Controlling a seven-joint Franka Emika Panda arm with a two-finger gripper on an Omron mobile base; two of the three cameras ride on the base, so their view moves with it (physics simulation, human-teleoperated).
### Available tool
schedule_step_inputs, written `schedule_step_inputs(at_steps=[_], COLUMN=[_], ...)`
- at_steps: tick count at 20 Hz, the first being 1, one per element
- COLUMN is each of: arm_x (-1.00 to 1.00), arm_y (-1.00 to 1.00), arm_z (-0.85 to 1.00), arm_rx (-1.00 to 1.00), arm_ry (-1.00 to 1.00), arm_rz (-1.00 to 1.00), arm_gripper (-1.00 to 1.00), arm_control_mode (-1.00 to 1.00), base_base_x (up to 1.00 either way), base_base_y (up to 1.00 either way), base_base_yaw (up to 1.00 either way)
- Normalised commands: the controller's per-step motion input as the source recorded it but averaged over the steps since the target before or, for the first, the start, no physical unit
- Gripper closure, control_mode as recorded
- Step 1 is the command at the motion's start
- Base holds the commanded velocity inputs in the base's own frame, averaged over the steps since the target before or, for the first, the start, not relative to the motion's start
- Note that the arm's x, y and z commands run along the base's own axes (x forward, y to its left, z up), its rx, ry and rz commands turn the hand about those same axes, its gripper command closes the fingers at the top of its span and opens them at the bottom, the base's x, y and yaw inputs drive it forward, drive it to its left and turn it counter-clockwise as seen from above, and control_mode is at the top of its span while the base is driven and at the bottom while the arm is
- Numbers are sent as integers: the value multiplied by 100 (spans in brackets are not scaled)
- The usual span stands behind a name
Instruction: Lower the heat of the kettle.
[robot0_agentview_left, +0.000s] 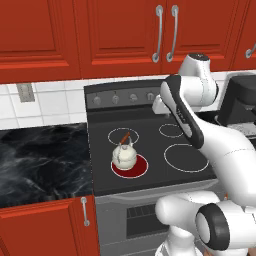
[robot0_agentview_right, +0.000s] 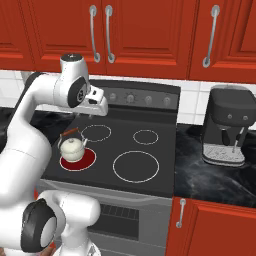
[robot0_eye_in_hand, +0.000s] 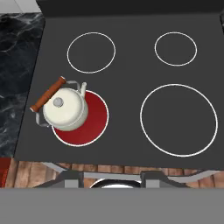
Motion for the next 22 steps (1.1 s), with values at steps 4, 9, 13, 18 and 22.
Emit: schedule_step_inputs(at_steps=[4, 9, 13, 18, 22], arm_x=[0, 31, 62, 71, 16], arm_y=[-31, -84, -66, -13, 38], arm_z=[0, 0, 0, -4, 0], arm_rx=[1, 9, 5, 1, 0], arm_ry=[0, 0, 0, -7, -39], arm_rz=[1, 1, 2, 5, 12], arm_gripper=[-100, -100, -100, -100, -100], arm_control_mode=[-100, -100, -100, -100, -100], base_base_x=[0, 0, 0, 0, 0], base_base_y=[0, 0, 0, 0, 0], base_base_yaw=[0, 0, 0, 0, 0])
